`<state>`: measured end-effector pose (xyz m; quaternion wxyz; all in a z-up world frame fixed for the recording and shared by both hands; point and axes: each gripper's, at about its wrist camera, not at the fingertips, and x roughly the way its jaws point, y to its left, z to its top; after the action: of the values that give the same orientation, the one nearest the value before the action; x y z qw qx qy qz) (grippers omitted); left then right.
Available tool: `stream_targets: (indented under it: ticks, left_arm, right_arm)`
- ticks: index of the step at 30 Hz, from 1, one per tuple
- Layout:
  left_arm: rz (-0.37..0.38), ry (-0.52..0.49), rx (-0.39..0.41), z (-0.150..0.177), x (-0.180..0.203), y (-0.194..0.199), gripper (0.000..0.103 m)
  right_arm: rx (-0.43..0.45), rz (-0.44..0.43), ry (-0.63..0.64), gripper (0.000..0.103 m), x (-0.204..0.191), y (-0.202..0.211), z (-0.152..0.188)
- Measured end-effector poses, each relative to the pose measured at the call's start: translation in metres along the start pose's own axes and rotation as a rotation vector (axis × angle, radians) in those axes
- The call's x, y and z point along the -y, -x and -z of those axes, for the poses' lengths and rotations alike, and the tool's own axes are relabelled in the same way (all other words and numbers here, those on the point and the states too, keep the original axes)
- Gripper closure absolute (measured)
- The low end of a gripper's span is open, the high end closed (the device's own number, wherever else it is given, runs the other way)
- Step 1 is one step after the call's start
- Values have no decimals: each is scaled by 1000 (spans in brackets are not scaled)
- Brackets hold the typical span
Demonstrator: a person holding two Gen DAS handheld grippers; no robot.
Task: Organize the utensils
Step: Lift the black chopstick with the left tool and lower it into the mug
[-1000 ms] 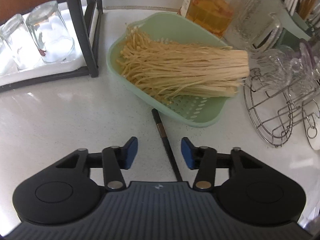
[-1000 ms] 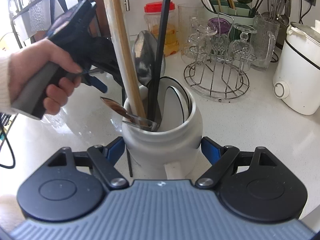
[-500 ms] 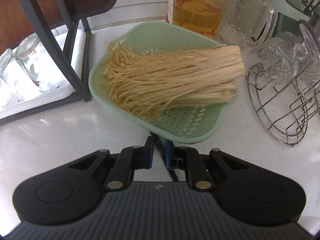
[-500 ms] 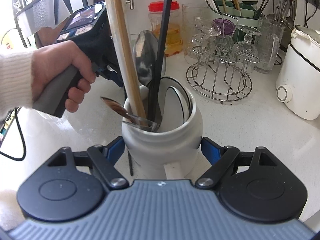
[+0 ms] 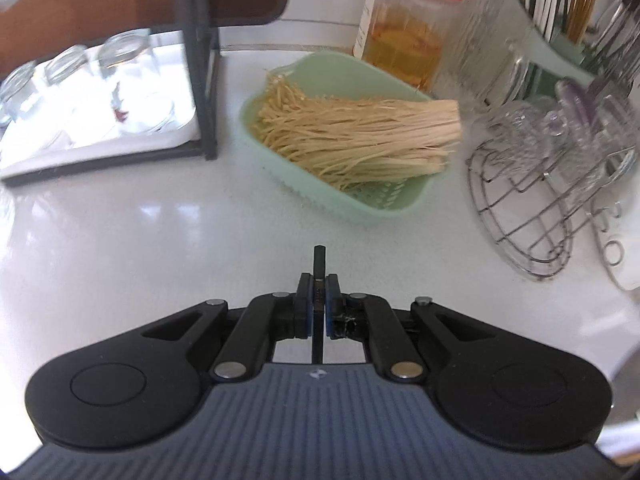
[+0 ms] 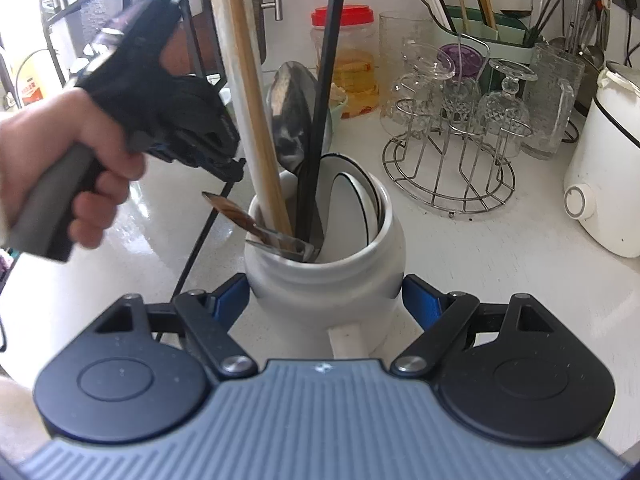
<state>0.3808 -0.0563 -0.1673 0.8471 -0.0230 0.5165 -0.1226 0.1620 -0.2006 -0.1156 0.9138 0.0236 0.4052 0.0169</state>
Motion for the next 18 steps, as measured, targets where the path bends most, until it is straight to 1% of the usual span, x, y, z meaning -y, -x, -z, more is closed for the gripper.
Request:
stream_targets:
  ticks: [3,7,12,18]
  left_arm:
    - [38,46,12,13,-2,18,97]
    - [80,71,43,31,0,47,97]
    - [131,72,100,51,4,90,97]
    - [189,47,171,77,14,146,97]
  right_arm:
    - [6,-11,12,17,0,0,0]
    - [18,-23,22,17,1,0,1]
    - [27,-34,32,17,1,1,2]
    - [40,-50,48,17,3,0,3]
